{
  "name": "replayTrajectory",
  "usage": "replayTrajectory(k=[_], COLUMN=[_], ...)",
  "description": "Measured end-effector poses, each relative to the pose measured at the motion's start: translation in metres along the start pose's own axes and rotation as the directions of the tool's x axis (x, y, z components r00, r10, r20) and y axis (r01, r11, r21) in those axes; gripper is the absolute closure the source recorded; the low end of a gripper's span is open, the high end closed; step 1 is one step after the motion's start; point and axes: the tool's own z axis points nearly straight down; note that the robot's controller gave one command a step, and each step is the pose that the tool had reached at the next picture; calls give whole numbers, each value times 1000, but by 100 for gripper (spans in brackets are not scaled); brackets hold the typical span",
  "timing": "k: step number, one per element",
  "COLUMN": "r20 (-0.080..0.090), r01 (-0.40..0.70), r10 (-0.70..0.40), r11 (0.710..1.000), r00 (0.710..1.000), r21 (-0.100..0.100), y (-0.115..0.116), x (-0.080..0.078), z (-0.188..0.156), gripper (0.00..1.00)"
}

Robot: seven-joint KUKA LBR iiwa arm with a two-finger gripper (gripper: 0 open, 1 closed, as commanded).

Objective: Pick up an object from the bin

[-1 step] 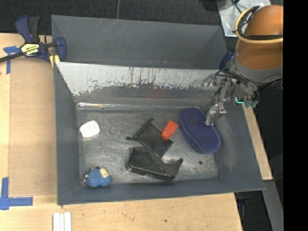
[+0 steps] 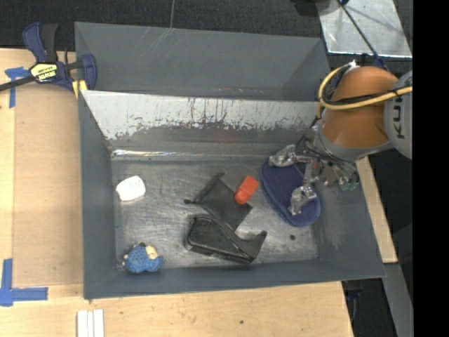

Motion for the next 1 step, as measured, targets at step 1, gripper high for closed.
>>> replayTrajectory(k=[1], r20=[-2], r01=[489], r10=[-489], r11=[872], r00=[872], r21=[-1], y=[20], x=[-14], z=[-4], gripper=[0])
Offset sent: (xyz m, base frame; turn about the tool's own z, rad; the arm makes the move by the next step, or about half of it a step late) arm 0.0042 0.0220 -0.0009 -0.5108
